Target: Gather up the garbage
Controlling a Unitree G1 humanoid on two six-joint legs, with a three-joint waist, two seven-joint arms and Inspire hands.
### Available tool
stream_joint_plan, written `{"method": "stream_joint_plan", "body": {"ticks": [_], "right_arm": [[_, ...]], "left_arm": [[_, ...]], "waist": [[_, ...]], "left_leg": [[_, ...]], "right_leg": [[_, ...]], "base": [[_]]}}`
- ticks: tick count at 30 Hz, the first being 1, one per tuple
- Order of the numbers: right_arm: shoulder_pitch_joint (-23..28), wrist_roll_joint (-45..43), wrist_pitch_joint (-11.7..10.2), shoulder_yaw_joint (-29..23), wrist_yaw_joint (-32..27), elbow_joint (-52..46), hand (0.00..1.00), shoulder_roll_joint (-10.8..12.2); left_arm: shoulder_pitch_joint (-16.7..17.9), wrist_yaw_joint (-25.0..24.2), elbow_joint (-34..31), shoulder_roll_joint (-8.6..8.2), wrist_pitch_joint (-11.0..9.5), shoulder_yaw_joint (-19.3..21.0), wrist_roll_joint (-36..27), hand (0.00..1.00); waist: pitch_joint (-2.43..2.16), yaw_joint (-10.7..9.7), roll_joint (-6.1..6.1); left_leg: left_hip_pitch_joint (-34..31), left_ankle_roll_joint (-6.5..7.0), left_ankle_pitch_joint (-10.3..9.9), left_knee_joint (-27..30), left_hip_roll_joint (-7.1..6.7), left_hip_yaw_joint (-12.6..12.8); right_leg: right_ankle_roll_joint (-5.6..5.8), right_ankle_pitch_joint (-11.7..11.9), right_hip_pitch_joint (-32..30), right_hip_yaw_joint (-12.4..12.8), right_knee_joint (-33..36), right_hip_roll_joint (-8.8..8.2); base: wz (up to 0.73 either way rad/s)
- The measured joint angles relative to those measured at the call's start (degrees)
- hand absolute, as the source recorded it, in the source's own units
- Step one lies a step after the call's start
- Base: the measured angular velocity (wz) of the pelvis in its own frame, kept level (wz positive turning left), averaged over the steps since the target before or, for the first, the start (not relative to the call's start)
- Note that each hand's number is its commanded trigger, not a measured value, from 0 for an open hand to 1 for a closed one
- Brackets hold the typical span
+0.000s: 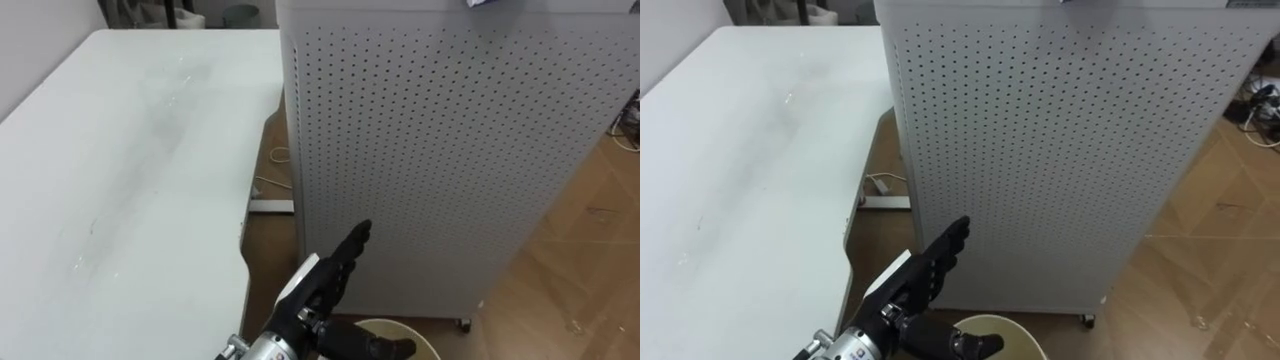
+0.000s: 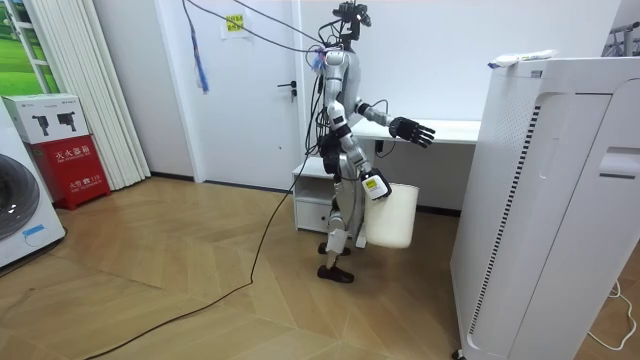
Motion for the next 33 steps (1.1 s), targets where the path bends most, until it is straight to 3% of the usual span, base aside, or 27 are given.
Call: {"method": "stream_joint_plan", "body": {"ticks": [6, 12, 18, 20, 26, 33], "right_arm": [[0.9, 0.5, 0.0, 0.0, 0.6, 0.0, 1.0, 0.0], [1.1, 2.4, 0.5, -0.1, 0.5, -0.2, 1.0, 0.1], [2.0, 2.2, 0.5, -2.3, 0.6, -1.7, 1.0, 0.3], [2.4, 2.1, 0.5, -2.3, 1.0, -1.7, 1.0, 0.3], [2.6, 1.7, 0.5, -1.5, 2.0, 0.3, 1.0, 0.6], [2.5, 2.3, 0.4, -1.6, 2.3, 2.8, 1.0, 0.8]], "left_arm": [[0.5, -0.1, 4.0, -0.24, 0.0, -0.4, 0.6, 0.0], [0.5, -0.7, 11.1, -0.22, 1.4, -2.0, 0.6, 0.0], [0.5, -1.0, 13.6, -0.01, 2.1, -2.1, 0.6, 0.0], [0.8, -1.0, 15.8, 0.27, 2.1, -2.0, 0.6, 0.0], [0.9, -1.0, 24.6, -0.24, 2.2, -1.8, 1.7, 0.0], [0.9, -1.0, 28.7, -1.15, 2.2, -1.7, 2.9, 0.0]], "waist": [[0.01, -0.2, -0.09], [0.0, -2.4, -1.04], [-0.06, -3.2, -1.48], [-0.07, -2.9, -1.46], [-0.16, -2.5, -1.05], [-0.21, -2.5, -0.78]], "left_leg": [[0.8, 0.02, 0.0, -0.6, 0.08, 0.5], [1.0, 0.09, 0.1, -0.8, 0.0, 1.3], [1.0, 0.24, 0.0, -0.9, 0.07, 4.4], [1.8, 0.45, -0.5, -0.9, 0.57, 7.4], [4.1, 0.11, -1.6, -2.1, 2.48, 14.2], [3.7, -0.18, -1.7, -2.3, 3.42, 17.5]], "right_leg": [[0.0, 0.0, 0.2, 0.8, 0.1, -0.27], [0.04, 0.0, 0.0, 1.6, 0.3, -0.26], [0.16, 0.0, -2.6, 3.8, 2.4, 0.14], [0.12, 0.2, -3.5, 5.2, 3.5, 0.76], [-1.07, 3.0, -3.7, 2.7, 2.2, 1.47], [-2.03, 5.2, -4.6, -0.8, 0.0, 1.5]], "base": [[-0.04], [-0.06], [-0.31], [-0.58], [-0.67], [-0.3]]}}
